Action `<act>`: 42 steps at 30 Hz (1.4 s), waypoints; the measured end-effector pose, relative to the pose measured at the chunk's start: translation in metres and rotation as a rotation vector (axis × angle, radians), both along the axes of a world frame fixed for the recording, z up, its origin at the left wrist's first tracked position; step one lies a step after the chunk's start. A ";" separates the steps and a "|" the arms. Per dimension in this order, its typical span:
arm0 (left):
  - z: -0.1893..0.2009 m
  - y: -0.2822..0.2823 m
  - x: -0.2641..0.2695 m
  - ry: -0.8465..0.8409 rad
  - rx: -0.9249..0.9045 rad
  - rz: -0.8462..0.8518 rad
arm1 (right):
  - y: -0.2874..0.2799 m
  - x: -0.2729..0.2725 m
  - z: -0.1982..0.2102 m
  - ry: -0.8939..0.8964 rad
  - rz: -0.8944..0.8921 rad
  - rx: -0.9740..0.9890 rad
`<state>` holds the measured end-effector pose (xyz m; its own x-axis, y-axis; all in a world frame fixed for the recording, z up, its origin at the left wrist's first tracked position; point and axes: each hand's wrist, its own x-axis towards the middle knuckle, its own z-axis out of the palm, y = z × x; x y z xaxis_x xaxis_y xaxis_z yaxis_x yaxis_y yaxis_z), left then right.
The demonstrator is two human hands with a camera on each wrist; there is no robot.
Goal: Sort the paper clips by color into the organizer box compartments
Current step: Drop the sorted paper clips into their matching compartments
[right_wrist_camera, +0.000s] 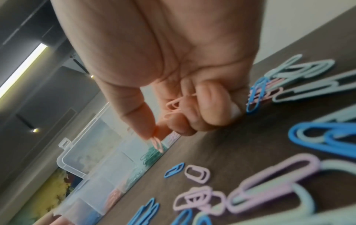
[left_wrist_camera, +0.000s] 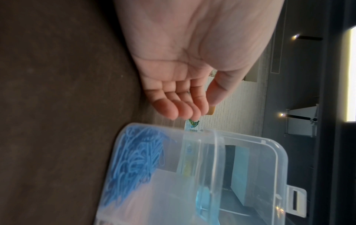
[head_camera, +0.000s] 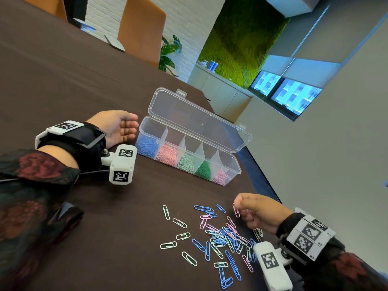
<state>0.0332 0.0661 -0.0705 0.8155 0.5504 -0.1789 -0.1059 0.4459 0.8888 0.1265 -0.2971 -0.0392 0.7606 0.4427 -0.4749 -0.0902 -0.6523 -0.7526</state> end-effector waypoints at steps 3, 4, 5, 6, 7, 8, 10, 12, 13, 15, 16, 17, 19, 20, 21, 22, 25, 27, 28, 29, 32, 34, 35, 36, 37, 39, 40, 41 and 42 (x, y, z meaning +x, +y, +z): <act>0.000 0.000 0.000 0.005 0.003 0.000 | 0.000 0.000 -0.002 0.070 -0.058 0.155; 0.000 0.000 0.000 0.004 0.003 -0.001 | 0.000 -0.001 -0.002 0.103 -0.081 0.216; -0.001 0.000 0.000 0.004 0.001 0.000 | 0.001 -0.001 -0.003 0.151 -0.107 0.290; -0.001 0.000 0.000 0.004 0.000 0.001 | 0.002 -0.001 -0.004 0.210 -0.134 0.373; -0.001 0.001 0.000 0.005 0.000 0.001 | 0.004 -0.001 -0.005 0.267 -0.156 0.463; -0.001 0.001 0.000 0.007 0.001 0.002 | 0.007 -0.003 -0.005 0.316 -0.177 0.534; -0.001 0.002 0.001 0.011 0.006 0.002 | 0.018 -0.007 -0.003 0.356 -0.224 0.617; -0.002 0.002 0.001 0.011 0.006 0.005 | 0.035 -0.012 0.003 0.365 -0.269 0.658; -0.002 0.002 0.001 0.011 0.006 0.007 | 0.044 -0.013 0.006 0.374 -0.279 0.677; -0.002 0.002 0.001 0.011 0.008 0.008 | 0.066 -0.016 0.015 0.403 -0.293 0.721; -0.002 0.002 0.001 0.010 0.009 0.007 | 0.077 -0.017 0.020 0.420 -0.297 0.742; -0.002 0.002 0.001 0.009 0.009 0.006 | 0.089 -0.015 0.025 0.438 -0.295 0.772; -0.002 0.003 0.001 0.008 0.005 0.006 | 0.113 -0.009 0.035 0.465 -0.304 0.843; -0.002 0.003 0.001 0.006 0.000 0.007 | 0.127 -0.007 0.040 0.472 -0.313 0.881; -0.002 0.003 0.001 0.005 -0.004 0.009 | 0.140 -0.004 0.043 0.459 -0.326 0.920; -0.002 0.002 0.001 0.004 -0.008 0.011 | 0.153 -0.002 0.046 0.442 -0.334 0.957; -0.002 0.001 0.000 -0.003 -0.012 0.014 | 0.188 0.004 0.047 0.370 -0.366 1.042; -0.001 0.000 0.000 -0.004 -0.009 0.014 | 0.206 0.007 0.042 0.322 -0.382 1.064; -0.001 -0.001 0.000 -0.005 -0.009 0.012 | 0.211 0.008 0.039 0.305 -0.385 1.072; 0.000 -0.001 -0.001 -0.005 -0.010 0.010 | 0.214 0.009 0.036 0.288 -0.386 1.079; 0.001 -0.001 -0.001 -0.007 -0.012 0.009 | 0.211 0.011 0.026 0.212 -0.336 1.058; 0.001 0.000 -0.002 -0.010 -0.013 0.009 | 0.206 0.008 0.023 0.189 -0.305 1.057; 0.001 0.000 -0.002 -0.010 -0.012 0.009 | 0.203 0.007 0.023 0.186 -0.297 1.072; 0.000 0.000 -0.002 -0.008 -0.010 0.009 | 0.199 0.005 0.024 0.183 -0.289 1.093; 0.000 0.000 -0.002 -0.007 -0.007 0.008 | 0.194 0.003 0.026 0.178 -0.280 1.112; -0.001 0.002 -0.002 -0.005 -0.002 0.006 | 0.176 0.001 0.033 0.125 -0.224 1.098; -0.001 0.002 -0.001 -0.004 0.001 0.006 | 0.163 0.001 0.037 0.070 -0.179 1.050; -0.001 0.003 -0.001 -0.002 0.005 0.005 | 0.147 0.002 0.042 0.001 -0.122 0.977; -0.001 0.004 0.000 0.002 0.009 0.004 | 0.128 0.005 0.047 -0.073 -0.059 0.883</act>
